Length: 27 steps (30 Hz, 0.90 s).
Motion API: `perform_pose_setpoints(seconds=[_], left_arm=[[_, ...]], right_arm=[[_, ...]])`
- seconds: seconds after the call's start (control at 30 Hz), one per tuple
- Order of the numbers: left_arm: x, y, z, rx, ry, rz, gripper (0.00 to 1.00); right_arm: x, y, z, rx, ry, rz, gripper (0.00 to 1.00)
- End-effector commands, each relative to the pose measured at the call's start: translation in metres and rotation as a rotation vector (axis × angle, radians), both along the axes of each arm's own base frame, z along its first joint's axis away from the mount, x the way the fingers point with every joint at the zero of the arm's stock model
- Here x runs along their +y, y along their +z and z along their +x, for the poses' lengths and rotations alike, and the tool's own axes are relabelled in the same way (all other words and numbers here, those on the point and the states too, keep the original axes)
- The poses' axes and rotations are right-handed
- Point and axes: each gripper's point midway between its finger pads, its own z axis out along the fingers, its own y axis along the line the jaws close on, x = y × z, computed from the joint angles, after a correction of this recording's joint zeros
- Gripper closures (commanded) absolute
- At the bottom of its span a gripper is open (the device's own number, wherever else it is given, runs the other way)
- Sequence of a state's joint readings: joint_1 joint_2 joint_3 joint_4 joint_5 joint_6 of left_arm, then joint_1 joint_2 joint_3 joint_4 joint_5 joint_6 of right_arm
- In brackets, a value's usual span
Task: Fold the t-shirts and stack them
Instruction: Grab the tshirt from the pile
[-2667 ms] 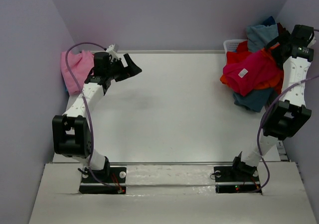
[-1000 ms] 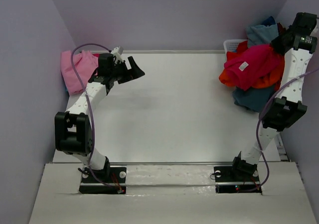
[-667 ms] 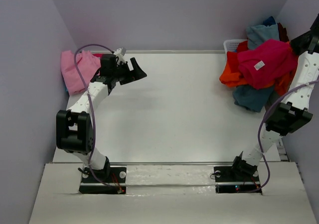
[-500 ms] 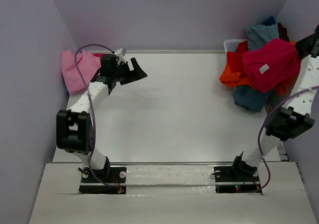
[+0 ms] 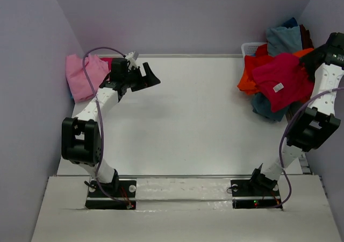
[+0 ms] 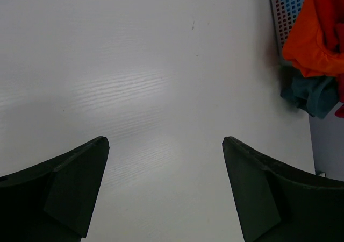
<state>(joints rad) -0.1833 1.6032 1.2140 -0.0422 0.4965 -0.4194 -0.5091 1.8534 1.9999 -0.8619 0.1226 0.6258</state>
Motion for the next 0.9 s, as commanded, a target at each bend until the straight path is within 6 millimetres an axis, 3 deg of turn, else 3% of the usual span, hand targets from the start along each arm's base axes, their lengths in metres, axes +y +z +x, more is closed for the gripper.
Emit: perform_pose_setpoints(seconds=[0.0, 0.17, 0.3, 0.47, 0.7, 0.83, 0.87], left_arm=[[-0.012, 0.026, 0.007, -0.07, -0.043, -0.017, 0.01], [-0.016, 0.025, 0.008, -0.067, -0.052, -0.02, 0.01], [-0.016, 0.025, 0.009, -0.067, -0.049, -0.017, 0.01], [-0.02, 0.023, 0.008, -0.062, -0.054, -0.016, 0.01], [-0.023, 0.023, 0.006, -0.062, -0.062, -0.016, 0.01], [-0.023, 0.024, 0.005, -0.062, -0.062, -0.017, 0.01], [-0.023, 0.025, 0.006, -0.063, -0.058, -0.017, 0.01]], right_arm=[[0.004, 0.047, 0.012, -0.132, 0.073, -0.043, 0.0], [0.012, 0.084, -0.003, -0.193, 0.065, -0.102, 0.0], [0.032, 0.1, -0.007, -0.241, 0.125, -0.09, 0.0], [0.063, 0.106, -0.011, -0.256, 0.218, -0.067, 0.0], [0.063, 0.076, -0.035, -0.177, 0.17, -0.097, 0.0], [0.09, 0.043, -0.031, -0.151, 0.293, -0.007, 0.0], [0.091, 0.027, -0.029, -0.117, 0.31, 0.015, 0.0]])
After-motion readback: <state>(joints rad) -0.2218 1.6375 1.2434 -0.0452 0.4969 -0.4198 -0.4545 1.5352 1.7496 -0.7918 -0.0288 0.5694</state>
